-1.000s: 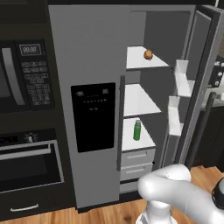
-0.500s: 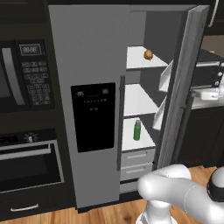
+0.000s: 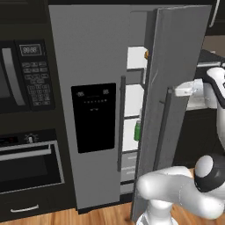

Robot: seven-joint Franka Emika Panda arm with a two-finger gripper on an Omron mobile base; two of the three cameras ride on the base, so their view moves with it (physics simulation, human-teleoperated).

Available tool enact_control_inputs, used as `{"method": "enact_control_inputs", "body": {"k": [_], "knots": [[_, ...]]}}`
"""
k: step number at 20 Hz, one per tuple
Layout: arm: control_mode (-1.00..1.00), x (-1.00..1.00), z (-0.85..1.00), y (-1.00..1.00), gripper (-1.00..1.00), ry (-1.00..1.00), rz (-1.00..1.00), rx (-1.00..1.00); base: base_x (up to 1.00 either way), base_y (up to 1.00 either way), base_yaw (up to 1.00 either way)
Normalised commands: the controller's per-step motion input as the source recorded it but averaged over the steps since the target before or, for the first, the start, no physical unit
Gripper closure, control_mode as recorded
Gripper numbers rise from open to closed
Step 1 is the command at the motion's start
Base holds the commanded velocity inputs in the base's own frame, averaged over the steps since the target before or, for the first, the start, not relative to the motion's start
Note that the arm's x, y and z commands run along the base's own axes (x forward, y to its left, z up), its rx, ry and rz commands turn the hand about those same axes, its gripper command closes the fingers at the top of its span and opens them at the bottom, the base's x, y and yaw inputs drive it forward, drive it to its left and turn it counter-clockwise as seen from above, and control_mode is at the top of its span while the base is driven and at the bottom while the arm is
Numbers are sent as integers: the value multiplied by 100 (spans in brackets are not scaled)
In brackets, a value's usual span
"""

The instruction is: Pick up the frozen chicken drumstick from the freezer, place it on any shelf in the fridge, and close the fridge and freezer doors when done.

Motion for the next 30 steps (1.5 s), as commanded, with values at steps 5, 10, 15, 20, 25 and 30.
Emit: {"method": "enact_control_inputs", "body": {"k": [5, 10, 15, 20, 25, 30], "knots": [[-100, 98, 12, 95, -100, -12, -50, -16, 0, 0, 0], [-100, 99, -1, 64, -100, -7, -48, -13, 0, 0, 0], [-100, 97, -18, 50, -100, -14, -44, -9, 0, 0, 0], [-100, 69, -30, 38, -100, -16, -33, -6, 0, 0, 0], [-100, 0, 0, 0, -100, 0, 0, 0, 0, 0, 0], [-100, 3, 0, -1, -100, 3, 0, 0, 0, 0, 0]]}}
